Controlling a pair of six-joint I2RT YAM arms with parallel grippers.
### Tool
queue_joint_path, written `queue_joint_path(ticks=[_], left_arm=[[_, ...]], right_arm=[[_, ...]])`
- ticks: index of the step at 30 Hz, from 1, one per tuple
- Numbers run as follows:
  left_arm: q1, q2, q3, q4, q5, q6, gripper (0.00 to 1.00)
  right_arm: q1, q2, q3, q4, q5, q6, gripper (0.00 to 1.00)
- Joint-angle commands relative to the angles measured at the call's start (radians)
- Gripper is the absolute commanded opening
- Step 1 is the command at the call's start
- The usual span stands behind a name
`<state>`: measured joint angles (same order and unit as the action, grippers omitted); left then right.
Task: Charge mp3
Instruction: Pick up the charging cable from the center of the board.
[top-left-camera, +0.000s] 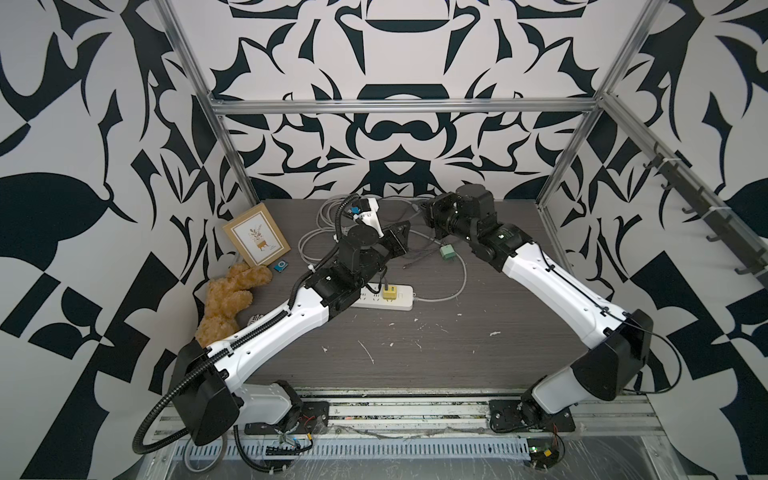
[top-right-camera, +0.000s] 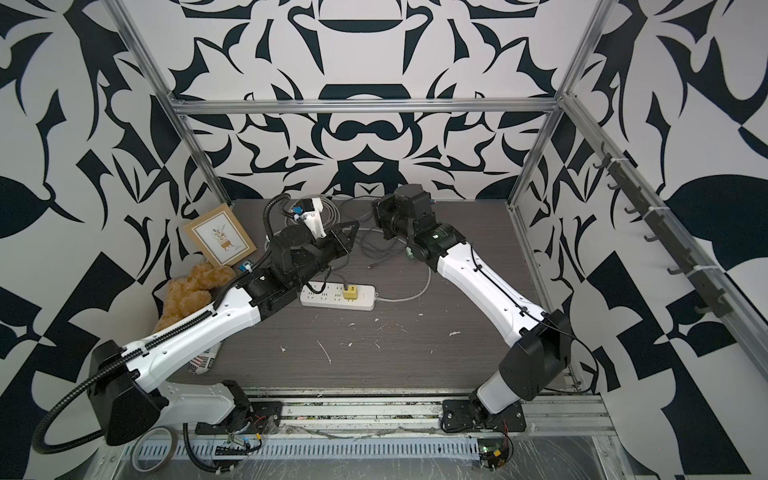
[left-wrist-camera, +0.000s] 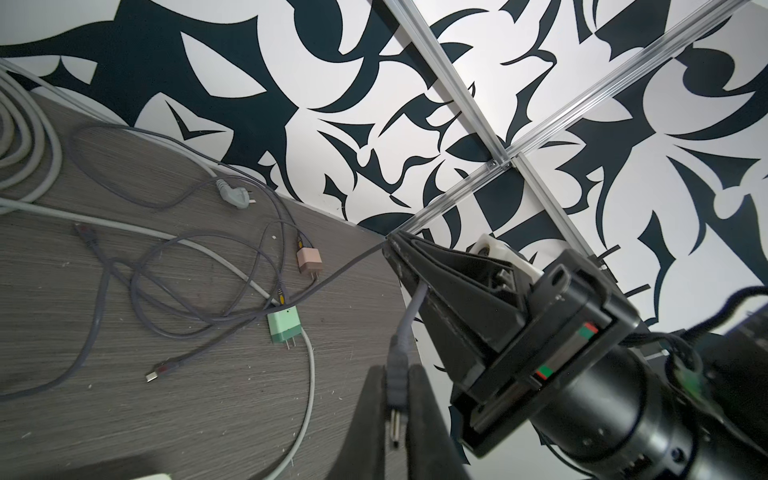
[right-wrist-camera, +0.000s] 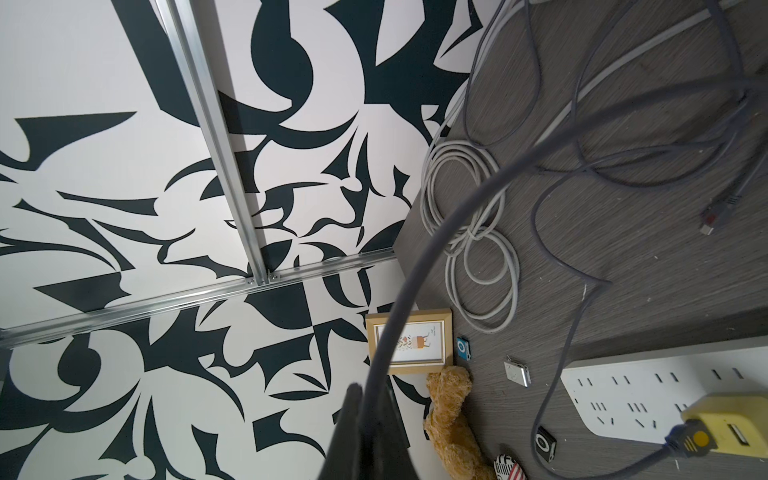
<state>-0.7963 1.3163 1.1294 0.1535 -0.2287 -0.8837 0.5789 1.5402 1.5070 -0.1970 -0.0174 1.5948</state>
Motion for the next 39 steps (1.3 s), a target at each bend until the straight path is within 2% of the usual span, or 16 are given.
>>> queue_joint_path(ticks=[1,4,7,8,11,14,19,27,34,39], left_arm=[[0.017,0.003,0.034,-0.017,0.018,-0.01,0.03],[0.031,0.009,0.042,-0.02,0.068,-0.032,0.0],[0.077,0.011,0.054,-0.031,0.17,-0.106,0.0],[0.101,0.013,0.063,-0.041,0.223,-0.145,0.0],[0.168,0.023,0.082,-0.042,0.382,-0.261,0.0],[0.193,0.042,0.13,-0.104,0.486,-0.317,0.0],[0.195,0.097,0.197,-0.124,0.624,-0.383,0.0],[0.196,0.098,0.21,-0.132,0.662,-0.37,0.0],[0.195,0.08,0.191,-0.146,0.66,-0.339,0.0],[0.195,0.087,0.183,-0.144,0.658,-0.332,0.0]], right_arm=[[0.01,-0.063,-0.002,0.054,-0.002,-0.003,0.0],[0.009,-0.073,-0.016,0.092,-0.017,-0.021,0.02],[0.002,-0.1,-0.056,0.17,-0.064,-0.071,0.28],[-0.009,-0.112,-0.079,0.212,-0.098,-0.095,0.33],[-0.038,-0.15,-0.193,0.385,-0.2,-0.113,0.39],[-0.041,-0.184,-0.298,0.528,-0.248,-0.114,0.41],[-0.041,-0.2,-0.307,0.529,-0.296,-0.161,0.41],[-0.056,-0.181,-0.308,0.558,-0.313,-0.147,0.38],[-0.074,-0.172,-0.316,0.556,-0.331,-0.115,0.24],[-0.073,-0.16,-0.315,0.561,-0.358,-0.092,0.1]])
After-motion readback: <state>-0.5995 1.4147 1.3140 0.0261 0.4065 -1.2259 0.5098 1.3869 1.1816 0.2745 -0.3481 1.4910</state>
